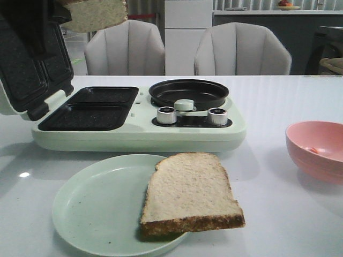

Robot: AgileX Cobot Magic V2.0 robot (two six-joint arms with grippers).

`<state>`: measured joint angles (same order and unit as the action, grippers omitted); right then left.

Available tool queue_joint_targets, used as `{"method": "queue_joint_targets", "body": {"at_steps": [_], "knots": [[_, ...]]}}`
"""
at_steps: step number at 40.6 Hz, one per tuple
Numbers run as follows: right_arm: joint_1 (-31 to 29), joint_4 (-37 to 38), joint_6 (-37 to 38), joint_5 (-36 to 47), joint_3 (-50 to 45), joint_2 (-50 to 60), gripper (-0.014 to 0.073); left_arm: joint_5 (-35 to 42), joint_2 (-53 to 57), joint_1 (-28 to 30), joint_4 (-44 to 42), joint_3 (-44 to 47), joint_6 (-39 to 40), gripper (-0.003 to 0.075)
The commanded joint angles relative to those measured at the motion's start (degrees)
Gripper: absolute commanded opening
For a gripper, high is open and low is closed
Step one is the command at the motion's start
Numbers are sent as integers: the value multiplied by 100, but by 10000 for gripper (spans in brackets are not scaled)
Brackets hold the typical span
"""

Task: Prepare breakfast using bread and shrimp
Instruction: 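Carry the bread slice with the left gripper over the sandwich maker plate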

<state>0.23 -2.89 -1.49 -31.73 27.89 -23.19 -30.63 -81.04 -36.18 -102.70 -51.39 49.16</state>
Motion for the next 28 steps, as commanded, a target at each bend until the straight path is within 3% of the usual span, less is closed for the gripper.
{"method": "queue_joint_targets", "body": {"at_steps": [1,11,28], "knots": [[-25,-1,-17,417,162,-77,8,-99,-298,283,-386,-623,-71,100],[-25,-1,-17,417,162,-77,8,586,-1522,763,-386,-1730,-685,100],[-25,-1,-17,417,162,-77,8,961,-3163,1405,-386,-3147,-1241,100]]}}
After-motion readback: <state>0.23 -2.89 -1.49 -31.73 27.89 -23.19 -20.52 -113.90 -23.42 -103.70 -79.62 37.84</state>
